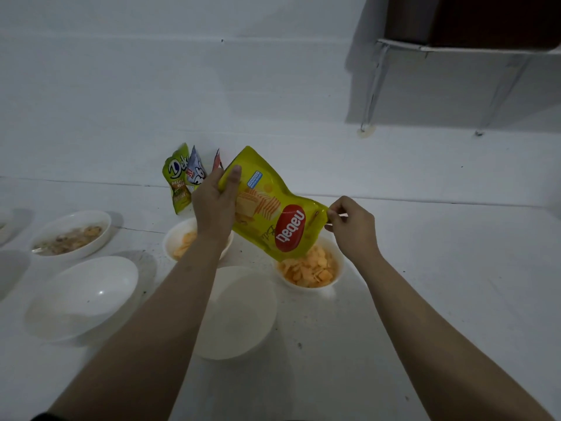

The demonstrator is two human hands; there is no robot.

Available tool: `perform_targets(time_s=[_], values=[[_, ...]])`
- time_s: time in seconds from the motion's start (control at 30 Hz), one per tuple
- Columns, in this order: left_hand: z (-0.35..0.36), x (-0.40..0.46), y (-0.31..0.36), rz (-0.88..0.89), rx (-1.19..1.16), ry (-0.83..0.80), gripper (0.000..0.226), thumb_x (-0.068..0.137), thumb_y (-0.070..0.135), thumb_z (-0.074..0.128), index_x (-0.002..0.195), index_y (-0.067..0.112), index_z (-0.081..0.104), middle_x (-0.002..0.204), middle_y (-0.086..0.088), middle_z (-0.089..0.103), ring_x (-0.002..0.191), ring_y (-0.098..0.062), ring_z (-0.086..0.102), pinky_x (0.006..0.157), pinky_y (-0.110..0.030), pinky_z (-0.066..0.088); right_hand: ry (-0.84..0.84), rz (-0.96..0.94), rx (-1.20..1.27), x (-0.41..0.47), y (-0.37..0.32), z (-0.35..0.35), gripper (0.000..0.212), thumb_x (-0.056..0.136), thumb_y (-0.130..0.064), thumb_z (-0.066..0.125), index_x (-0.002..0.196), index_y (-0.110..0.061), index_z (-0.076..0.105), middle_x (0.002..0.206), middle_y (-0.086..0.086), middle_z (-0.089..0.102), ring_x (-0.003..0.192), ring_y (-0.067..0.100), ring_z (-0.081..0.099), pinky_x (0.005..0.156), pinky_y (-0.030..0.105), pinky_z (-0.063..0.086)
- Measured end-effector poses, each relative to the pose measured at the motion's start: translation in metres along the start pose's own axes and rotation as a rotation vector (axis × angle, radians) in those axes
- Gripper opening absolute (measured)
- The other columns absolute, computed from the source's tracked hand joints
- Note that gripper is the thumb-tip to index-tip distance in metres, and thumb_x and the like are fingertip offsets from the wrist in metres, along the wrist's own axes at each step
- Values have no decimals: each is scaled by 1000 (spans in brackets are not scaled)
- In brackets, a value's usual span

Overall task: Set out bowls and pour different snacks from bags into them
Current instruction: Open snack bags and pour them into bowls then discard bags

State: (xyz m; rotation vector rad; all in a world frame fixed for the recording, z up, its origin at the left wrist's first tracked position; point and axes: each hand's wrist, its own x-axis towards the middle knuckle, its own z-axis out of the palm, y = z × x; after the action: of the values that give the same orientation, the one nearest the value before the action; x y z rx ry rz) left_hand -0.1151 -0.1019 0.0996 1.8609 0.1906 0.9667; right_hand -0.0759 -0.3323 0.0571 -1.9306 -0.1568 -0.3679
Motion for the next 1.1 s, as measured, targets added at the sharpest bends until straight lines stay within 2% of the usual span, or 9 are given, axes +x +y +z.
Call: perform_targets(time_s=[0.1,0.23,0.4,0.6,0.73,0.87,0.93,1.0,1.1], values=[[-2,-2,2,-2,-13,-9,39,99,37,53,64,20,48,57,8,46,52,5,48,50,-8,34,4,3,16,2,-2,2,15,97,0,53,84,-5,58,86,2,63,79,22,70,74,31,62],[-5,-1,6,-23,-46,4,38,99,39,52,64,25,49,58,9,47,52,5,48,49,-8,34,20,-26,34,5,-9,2,15,97,-3,54,83,-7,57,88,7,66,82,23,71,74,31,63],[-7,2,15,-20,-100,31,42,99,36,52,59,30,43,47,20,49,48,5,46,47,-8,31,37,-49,62,12,-25,-5,14,96,-3,55,83,-5,57,84,-2,64,81,21,71,71,23,61],[-5,-3,22,7,-105,15,37,100,31,52,65,17,55,57,11,44,52,8,50,49,-8,36,64,-22,22,10,-23,-8,13,97,-4,54,85,-6,57,88,2,64,81,22,71,74,31,63],[-5,-7,32,47,-39,6,44,100,26,52,59,26,36,55,10,38,51,10,49,52,-5,37,83,-34,19,9,-22,-13,12,97,-8,54,87,-11,59,88,-4,64,84,21,71,76,36,62],[-8,-3,33,90,-31,-12,42,100,31,52,59,28,39,54,10,42,50,6,49,48,-7,35,49,-83,-176,9,-21,-24,8,94,-14,58,88,-16,63,98,-3,66,90,17,66,69,21,45],[-6,-2,31,110,-25,-37,44,99,40,48,61,18,45,54,1,45,50,-1,49,47,-12,36,75,-90,-159,7,-21,-24,7,94,-17,57,93,-20,63,105,-4,64,96,18,63,72,23,42],[-2,-1,25,162,-12,-62,54,99,49,44,67,5,49,55,-7,46,50,-12,45,49,-31,38,-1,-135,-187,3,-24,-20,13,97,-24,55,104,-23,65,109,-7,64,103,16,60,80,27,44],[4,-2,25,231,-9,-81,49,101,40,44,66,7,43,55,1,37,53,-13,37,50,-33,32,-109,-204,-264,-2,-34,-11,23,101,-35,50,113,-28,68,105,-14,69,99,8,61,88,27,46]])
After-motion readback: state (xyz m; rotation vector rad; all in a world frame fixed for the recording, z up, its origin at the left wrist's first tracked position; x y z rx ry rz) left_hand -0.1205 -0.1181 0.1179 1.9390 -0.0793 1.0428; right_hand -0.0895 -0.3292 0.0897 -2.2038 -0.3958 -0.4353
